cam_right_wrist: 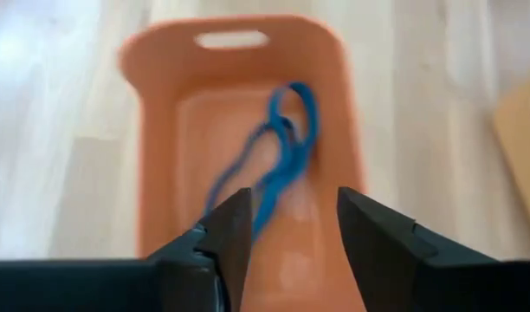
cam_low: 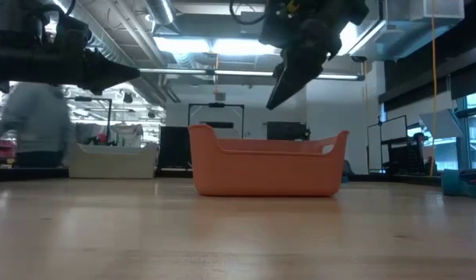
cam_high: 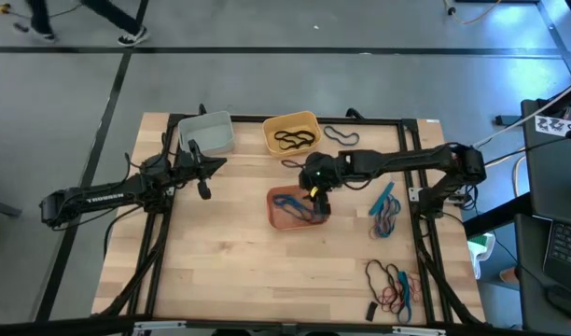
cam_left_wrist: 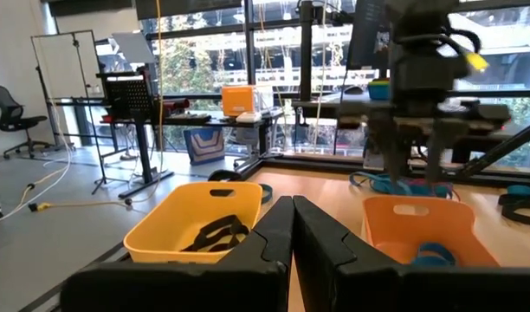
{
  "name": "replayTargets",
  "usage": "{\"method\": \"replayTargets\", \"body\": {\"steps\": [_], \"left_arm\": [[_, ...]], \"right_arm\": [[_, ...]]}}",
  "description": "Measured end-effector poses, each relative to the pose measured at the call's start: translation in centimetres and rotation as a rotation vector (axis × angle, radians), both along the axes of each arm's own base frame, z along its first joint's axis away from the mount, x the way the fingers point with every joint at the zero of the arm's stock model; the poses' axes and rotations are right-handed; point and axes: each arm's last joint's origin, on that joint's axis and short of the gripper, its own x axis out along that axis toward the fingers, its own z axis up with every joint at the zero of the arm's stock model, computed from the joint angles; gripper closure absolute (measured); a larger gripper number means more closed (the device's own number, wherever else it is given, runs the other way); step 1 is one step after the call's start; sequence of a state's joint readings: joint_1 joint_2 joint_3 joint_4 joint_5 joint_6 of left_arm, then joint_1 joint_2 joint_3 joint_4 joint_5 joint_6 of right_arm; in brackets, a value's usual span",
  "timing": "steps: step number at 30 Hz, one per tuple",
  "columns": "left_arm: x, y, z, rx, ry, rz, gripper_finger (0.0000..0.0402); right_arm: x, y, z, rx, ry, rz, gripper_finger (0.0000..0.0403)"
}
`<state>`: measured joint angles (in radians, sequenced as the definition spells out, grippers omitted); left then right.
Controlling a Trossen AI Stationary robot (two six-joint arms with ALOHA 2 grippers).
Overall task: Sort rubber bands into baskets
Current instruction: Put the blue rubber band into the orange bin
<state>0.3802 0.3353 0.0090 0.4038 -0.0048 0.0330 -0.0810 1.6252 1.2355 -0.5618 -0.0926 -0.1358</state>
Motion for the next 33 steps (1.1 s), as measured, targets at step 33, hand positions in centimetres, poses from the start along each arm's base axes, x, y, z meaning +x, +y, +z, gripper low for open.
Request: {"method": "replayTargets", "body": {"steps": [33], "left_arm": [[0.0, 0.0, 0.0, 0.010, 0.004, 0.000, 0.0396]], "right_arm": [[-9.8, -16.2, -3.2, -0.073, 0.112, -0.515, 0.0238]]}}
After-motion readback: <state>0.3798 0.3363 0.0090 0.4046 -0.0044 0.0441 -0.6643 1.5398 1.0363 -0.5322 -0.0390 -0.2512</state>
